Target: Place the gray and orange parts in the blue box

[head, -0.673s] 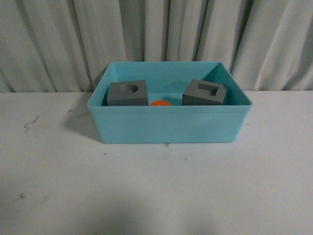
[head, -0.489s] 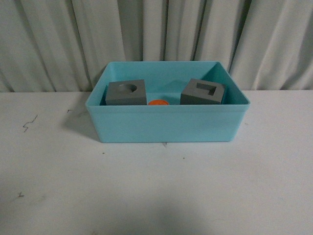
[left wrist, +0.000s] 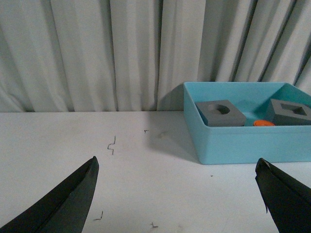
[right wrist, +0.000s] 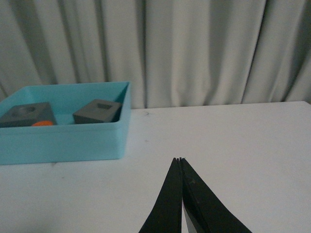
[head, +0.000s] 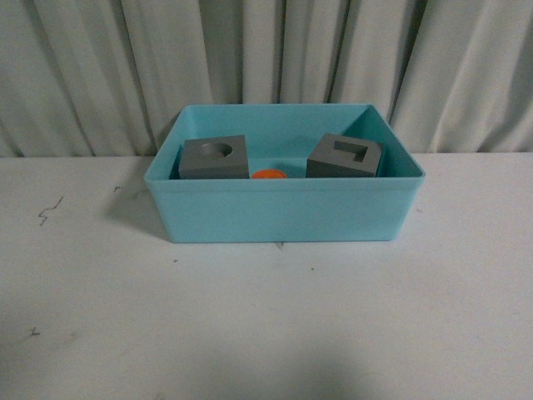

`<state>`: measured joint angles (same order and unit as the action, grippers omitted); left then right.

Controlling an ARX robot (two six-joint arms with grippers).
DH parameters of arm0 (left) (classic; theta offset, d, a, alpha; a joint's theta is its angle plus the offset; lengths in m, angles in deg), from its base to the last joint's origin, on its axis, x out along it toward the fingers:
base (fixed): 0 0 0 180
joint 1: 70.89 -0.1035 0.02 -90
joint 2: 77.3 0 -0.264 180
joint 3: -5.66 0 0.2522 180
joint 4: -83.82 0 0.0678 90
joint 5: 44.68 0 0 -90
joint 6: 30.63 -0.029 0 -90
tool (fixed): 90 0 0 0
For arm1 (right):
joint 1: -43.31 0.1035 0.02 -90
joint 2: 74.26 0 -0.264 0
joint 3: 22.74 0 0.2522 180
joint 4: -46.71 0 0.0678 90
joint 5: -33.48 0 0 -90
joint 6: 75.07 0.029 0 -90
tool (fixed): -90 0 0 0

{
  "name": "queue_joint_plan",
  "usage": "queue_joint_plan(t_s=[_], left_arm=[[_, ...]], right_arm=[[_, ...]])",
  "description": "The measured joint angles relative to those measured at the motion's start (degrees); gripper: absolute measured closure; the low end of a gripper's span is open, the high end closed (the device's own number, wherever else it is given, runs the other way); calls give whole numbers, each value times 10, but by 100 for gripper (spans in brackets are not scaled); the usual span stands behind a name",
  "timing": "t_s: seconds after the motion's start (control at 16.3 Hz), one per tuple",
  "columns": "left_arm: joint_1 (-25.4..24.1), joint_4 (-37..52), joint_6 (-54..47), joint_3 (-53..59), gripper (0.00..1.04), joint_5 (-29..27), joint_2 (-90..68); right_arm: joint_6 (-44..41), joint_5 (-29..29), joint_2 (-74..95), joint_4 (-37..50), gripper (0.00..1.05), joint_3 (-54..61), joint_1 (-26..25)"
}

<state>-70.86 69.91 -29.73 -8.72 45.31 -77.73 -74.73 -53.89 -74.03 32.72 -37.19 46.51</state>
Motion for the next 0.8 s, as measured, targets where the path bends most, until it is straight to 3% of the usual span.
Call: queue_joint_plan(t_s=[0.06,0.8], left_arm=[[0,0,0,0,7,0,0],[0,0,0,0,7,0,0]], right_arm=[[0,-12,0,1,103,0,-37],[0,-26,0,0,103,0,-32]])
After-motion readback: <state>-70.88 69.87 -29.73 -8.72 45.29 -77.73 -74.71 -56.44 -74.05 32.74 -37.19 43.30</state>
